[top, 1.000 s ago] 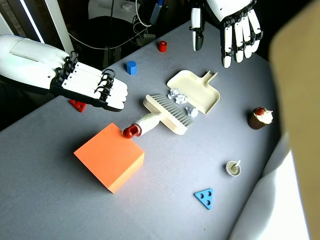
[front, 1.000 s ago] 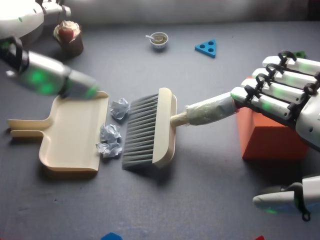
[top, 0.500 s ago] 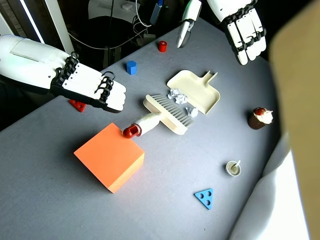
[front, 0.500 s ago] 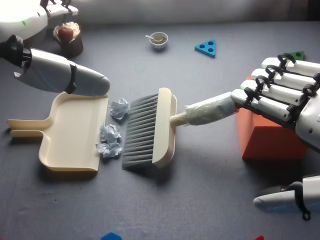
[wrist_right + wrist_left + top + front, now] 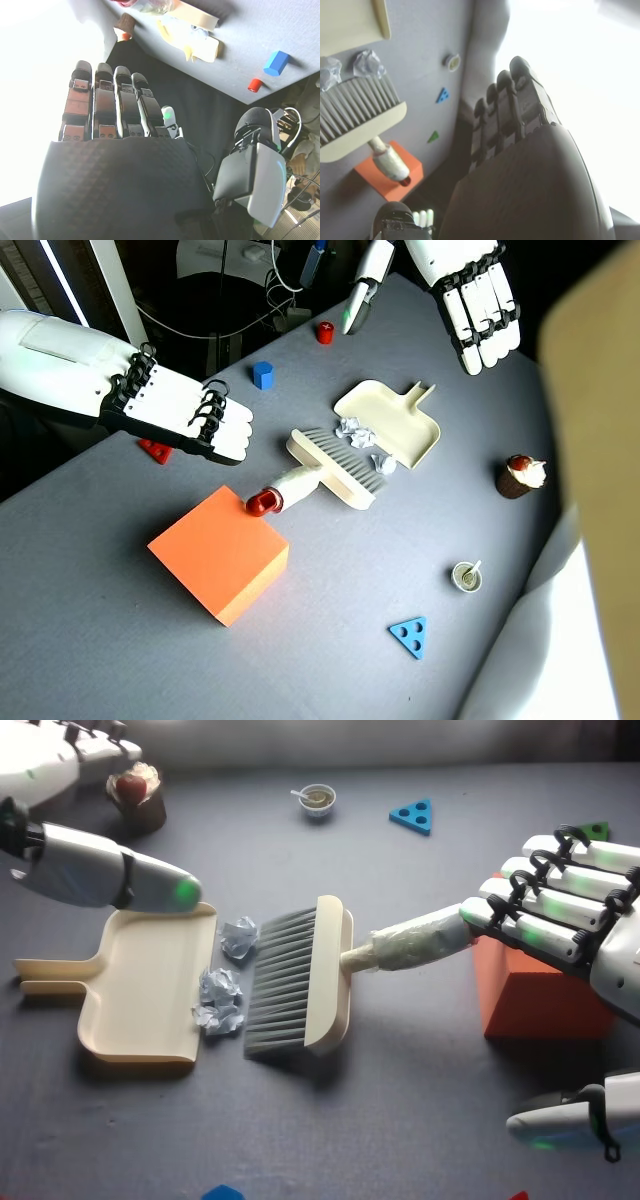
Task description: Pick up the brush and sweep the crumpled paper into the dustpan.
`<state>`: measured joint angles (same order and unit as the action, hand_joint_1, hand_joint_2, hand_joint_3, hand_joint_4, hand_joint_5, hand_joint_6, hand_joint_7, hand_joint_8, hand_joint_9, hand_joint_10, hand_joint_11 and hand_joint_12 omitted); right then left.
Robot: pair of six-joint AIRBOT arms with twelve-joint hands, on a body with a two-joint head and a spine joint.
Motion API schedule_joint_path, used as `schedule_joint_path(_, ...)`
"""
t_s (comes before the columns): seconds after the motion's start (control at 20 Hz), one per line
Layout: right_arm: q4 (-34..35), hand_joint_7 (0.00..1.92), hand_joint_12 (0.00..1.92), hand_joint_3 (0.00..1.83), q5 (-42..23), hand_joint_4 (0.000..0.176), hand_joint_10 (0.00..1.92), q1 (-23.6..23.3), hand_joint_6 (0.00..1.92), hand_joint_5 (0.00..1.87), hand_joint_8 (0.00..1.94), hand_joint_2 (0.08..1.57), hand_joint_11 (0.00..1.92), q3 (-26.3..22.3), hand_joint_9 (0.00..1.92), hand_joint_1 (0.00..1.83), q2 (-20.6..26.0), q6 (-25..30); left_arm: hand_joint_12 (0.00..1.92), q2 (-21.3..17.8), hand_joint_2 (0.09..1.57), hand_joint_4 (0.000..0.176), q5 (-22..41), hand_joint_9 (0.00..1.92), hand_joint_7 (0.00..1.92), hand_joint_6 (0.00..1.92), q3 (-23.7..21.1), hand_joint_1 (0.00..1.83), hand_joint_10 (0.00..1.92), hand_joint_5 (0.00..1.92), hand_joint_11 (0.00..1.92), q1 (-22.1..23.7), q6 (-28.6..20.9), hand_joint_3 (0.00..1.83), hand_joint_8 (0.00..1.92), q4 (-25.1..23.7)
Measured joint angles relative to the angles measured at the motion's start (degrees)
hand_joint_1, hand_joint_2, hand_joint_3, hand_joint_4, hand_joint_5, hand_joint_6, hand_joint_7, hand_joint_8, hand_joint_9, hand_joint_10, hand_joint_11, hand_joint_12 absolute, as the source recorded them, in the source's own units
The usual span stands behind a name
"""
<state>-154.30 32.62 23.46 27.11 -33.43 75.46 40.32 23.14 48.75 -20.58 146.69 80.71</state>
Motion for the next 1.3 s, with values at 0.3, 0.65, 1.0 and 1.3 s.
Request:
schedule_joint_path(0.3,0.0,0.04,0.02,0.00,0.0,0.000,0.00,0.0,0.00,0.01,0.00,0.88,0.03,0.0,0.04,0.00,0.0,-0.1,0.12,0.4,0.77,0.000,0.5,0.14,0.14,0.01,1.2,0.00,0.00,0.13,0.13,-10.9,-24.3,0.00,0.00,-18.0)
schedule_joint_path(0.65,0.0,0.07,0.03,0.00,0.0,0.000,0.02,0.0,0.01,0.04,0.02,0.88,0.07,0.0,0.07,0.00,0.0,-0.1,0.11,1.5,0.75,0.000,3.6,0.10,0.09,0.00,2.1,0.38,0.00,0.06,0.13,-19.1,-34.8,0.00,0.00,-26.1)
schedule_joint_path(1.0,0.0,0.08,0.02,0.00,0.0,0.000,0.00,0.0,0.00,0.05,0.00,0.88,0.09,-0.1,0.09,0.00,0.0,-0.1,0.12,5.1,0.79,0.000,2.4,0.05,0.01,0.00,6.3,0.84,0.00,0.00,0.14,-20.8,-38.8,0.01,0.00,-30.6)
schedule_joint_path(1.3,0.0,0.06,0.01,0.00,0.0,0.000,0.00,0.0,0.00,0.03,0.00,0.88,0.07,-0.2,0.07,0.00,0.0,-0.1,0.23,6.3,0.85,0.045,2.7,0.18,0.18,0.01,7.3,0.83,0.00,0.27,0.19,-23.7,-39.3,0.00,0.00,-29.7)
